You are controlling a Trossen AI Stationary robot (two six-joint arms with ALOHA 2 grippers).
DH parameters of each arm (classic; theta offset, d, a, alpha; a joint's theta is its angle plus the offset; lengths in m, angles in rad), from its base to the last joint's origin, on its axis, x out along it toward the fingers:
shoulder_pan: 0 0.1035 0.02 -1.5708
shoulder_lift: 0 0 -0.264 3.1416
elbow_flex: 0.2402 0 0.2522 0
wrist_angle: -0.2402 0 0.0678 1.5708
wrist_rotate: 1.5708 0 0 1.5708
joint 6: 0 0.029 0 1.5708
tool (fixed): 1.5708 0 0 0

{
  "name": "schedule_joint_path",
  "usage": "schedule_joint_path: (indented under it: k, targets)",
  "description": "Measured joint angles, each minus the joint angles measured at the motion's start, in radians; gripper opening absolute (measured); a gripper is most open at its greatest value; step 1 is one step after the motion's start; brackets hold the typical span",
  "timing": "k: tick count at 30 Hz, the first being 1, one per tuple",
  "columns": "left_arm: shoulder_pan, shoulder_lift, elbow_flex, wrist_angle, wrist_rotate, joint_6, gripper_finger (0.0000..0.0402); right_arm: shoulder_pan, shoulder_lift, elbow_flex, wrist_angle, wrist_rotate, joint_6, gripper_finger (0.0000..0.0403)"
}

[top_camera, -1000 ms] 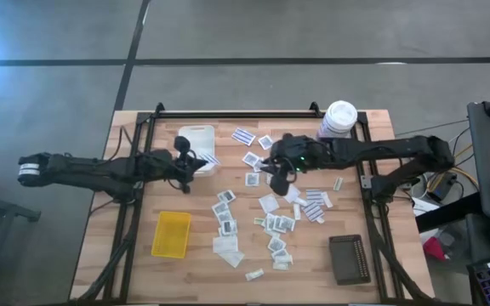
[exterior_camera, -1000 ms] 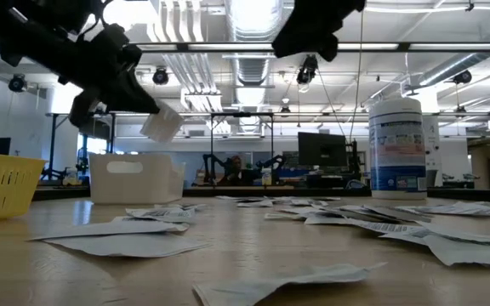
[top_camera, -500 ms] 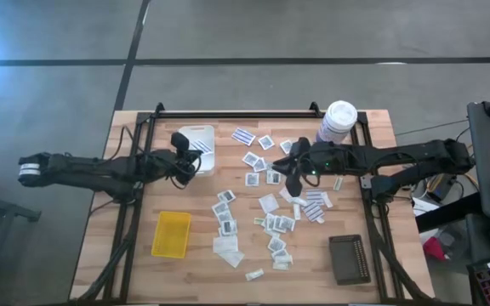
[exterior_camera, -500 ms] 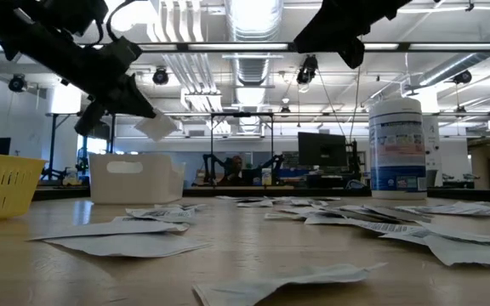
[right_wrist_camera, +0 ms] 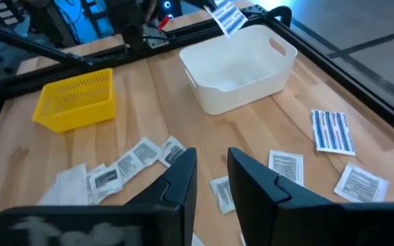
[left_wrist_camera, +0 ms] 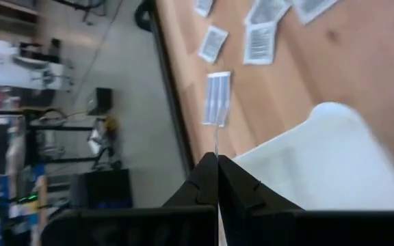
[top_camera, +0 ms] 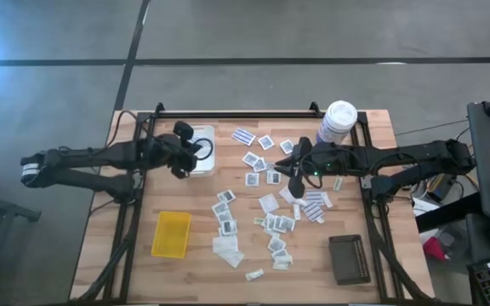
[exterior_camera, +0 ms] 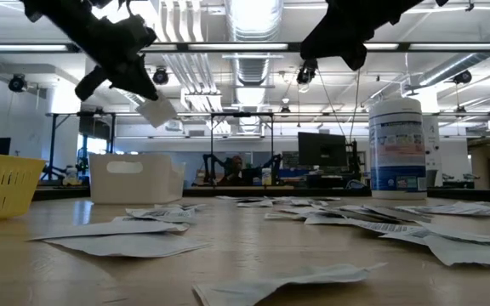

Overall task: Pick & Place First Aid Supplies
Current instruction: Put the blue bandage into the white bin

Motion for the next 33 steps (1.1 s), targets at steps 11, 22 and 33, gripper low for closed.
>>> schedule_joint_path:
  k: [11, 22, 33]
  targets:
    - [0.003, 0.014, -0.130, 0.004, -0.021, 0.032, 0.0000, 0.000, 0.000, -0.013, 0.003, -0.002, -0.003, 0.0063]
    - [0.010, 0.093, -0.299, 0.282, -0.033, 0.126, 0.0000, 0.000, 0.001, -0.013, 0.004, -0.002, 0.006, 0.0075]
    - [0.025, 0.185, -0.278, 0.296, -0.051, 0.136, 0.0000, 0.000, 0.002, -0.013, 0.004, -0.002, 0.025, 0.0071]
